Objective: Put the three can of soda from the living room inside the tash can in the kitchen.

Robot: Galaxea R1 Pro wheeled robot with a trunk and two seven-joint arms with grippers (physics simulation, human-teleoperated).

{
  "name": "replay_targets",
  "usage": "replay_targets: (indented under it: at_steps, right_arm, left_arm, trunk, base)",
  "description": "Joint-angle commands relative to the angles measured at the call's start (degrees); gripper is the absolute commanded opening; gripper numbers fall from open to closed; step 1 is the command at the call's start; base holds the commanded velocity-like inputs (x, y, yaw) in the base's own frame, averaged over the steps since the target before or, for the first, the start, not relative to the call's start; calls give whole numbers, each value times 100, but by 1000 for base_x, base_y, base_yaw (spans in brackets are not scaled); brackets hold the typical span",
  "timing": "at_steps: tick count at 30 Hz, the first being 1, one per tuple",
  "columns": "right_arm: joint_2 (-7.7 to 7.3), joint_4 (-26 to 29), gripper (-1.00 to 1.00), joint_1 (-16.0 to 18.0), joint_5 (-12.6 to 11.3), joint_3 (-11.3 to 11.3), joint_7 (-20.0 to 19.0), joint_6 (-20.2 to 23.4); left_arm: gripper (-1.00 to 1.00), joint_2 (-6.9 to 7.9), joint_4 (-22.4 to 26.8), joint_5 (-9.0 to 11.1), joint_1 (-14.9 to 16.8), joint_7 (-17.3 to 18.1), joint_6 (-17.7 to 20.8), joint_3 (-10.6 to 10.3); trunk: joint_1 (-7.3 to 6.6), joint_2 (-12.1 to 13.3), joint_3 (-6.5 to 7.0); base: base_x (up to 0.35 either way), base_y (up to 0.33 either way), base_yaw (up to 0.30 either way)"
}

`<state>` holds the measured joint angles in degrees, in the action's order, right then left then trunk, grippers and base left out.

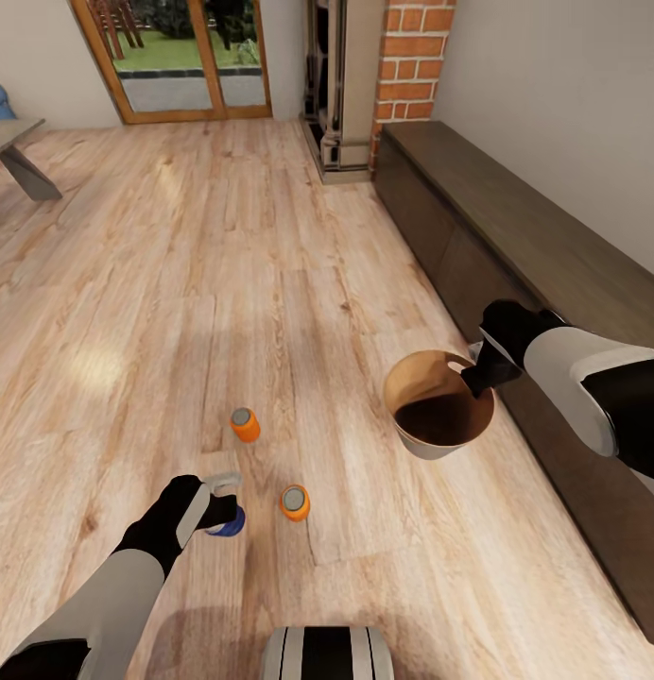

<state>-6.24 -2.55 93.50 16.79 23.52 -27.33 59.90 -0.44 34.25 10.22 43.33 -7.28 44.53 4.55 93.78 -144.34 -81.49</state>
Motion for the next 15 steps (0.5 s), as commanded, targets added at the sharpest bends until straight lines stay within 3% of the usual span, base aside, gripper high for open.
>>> replay_targets:
  at_steps: [1,15]
  right_arm:
    - [0,0,-100,0,-44,-41,1,10]
    - [0,0,-100,-14,-44,-44,6,10]
  left_arm:
    - [-100,0,4,-1,0,-2,21,0]
    - [-100,17,53,18,0,1,290,-8]
  trunk:
    - [-2,2,23]
    - [-38,20,333]
  base:
    - [0,0,0]
    - [0,0,0]
